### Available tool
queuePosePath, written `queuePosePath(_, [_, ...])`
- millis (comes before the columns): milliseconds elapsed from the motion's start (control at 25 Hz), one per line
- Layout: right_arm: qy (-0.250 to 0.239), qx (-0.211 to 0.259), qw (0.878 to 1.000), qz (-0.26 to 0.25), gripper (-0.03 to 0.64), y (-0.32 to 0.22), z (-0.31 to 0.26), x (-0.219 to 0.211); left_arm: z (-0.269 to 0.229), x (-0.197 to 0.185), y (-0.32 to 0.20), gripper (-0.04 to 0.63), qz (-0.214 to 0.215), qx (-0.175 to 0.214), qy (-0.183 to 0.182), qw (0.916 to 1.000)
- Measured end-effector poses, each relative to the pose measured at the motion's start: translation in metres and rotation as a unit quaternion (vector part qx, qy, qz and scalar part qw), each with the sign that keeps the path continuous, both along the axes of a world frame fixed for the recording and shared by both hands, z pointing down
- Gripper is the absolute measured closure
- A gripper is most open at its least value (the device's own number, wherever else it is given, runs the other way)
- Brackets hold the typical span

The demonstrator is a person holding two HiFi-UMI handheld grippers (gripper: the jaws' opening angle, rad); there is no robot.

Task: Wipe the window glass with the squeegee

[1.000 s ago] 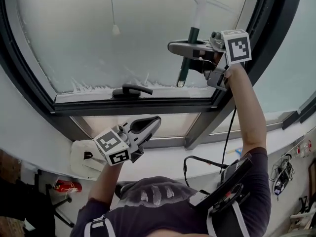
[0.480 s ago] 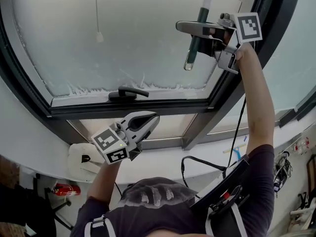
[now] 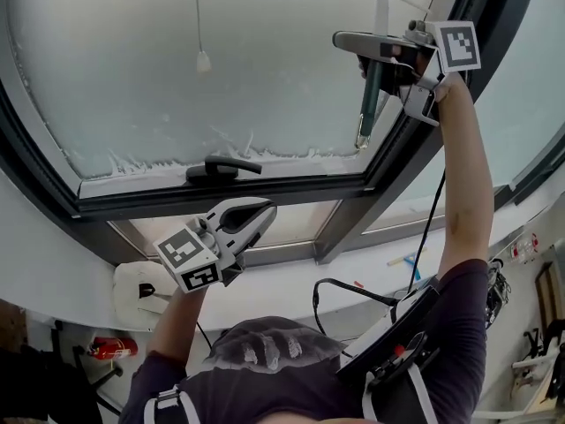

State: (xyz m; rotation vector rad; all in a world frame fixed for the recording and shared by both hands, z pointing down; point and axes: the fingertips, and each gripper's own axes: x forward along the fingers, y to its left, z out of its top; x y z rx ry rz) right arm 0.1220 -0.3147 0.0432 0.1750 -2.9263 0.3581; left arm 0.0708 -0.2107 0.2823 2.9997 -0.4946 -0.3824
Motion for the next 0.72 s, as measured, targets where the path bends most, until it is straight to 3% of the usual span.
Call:
queuePosePath(120, [-0.025,0.004,0.999,0.038,0.615,-0.011,-0.006,0.013,-0.001,0.003,0.001,0.591,0.011,0.004,-0.002,0.9999])
queuePosePath(360, [-0.038,0.011,0.997,0.06,0.617,-0.014,0.001,0.02,0.005,0.017,0.001,0.59,0.034,0.003,-0.009,0.9994])
queuePosePath(480, [-0.073,0.016,0.995,0.067,0.617,-0.016,-0.004,0.013,0.009,0.041,-0.001,0.59,0.047,0.032,-0.032,0.9979])
queuePosePath(560, [-0.074,0.022,0.995,0.057,0.617,-0.009,-0.005,0.005,-0.004,0.056,-0.012,0.59,0.025,0.072,-0.039,0.9963])
queuePosePath(600, [-0.07,0.025,0.996,0.051,0.617,-0.006,-0.004,0.001,-0.014,0.061,-0.021,0.556,0.01,0.092,-0.039,0.9949])
queuePosePath(680, [-0.065,0.027,0.997,0.04,0.617,0.0,-0.002,-0.009,-0.037,0.073,-0.035,0.331,-0.003,0.12,-0.043,0.9918])
queuePosePath(720, [-0.064,0.029,0.997,0.034,0.617,0.003,-0.001,-0.013,-0.047,0.08,-0.041,0.305,0.002,0.13,-0.047,0.9903])
